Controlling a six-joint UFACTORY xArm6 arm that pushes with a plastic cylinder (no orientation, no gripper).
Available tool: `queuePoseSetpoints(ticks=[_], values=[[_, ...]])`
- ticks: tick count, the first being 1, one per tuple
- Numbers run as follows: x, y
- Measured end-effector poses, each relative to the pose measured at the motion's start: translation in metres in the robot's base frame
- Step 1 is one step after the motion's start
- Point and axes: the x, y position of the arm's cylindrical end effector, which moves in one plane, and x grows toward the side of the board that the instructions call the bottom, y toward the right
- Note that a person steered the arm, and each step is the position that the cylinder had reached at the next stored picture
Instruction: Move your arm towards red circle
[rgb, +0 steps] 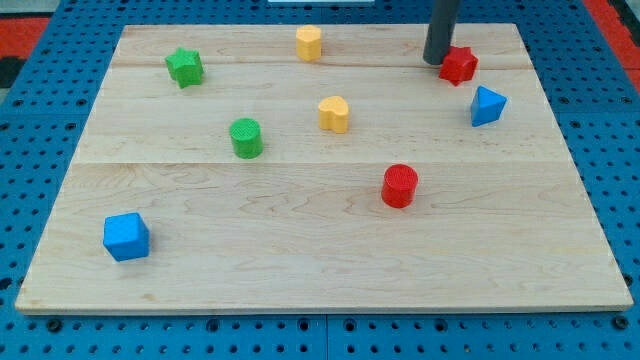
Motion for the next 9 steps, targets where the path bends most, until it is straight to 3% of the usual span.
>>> queuePoseSetpoints(ticks=[1, 2, 3, 4, 9], values=[[0.000, 0.020], [0.004, -0.025], [0.036, -0.061], [0.072, -0.061], [0.097, -0.068]])
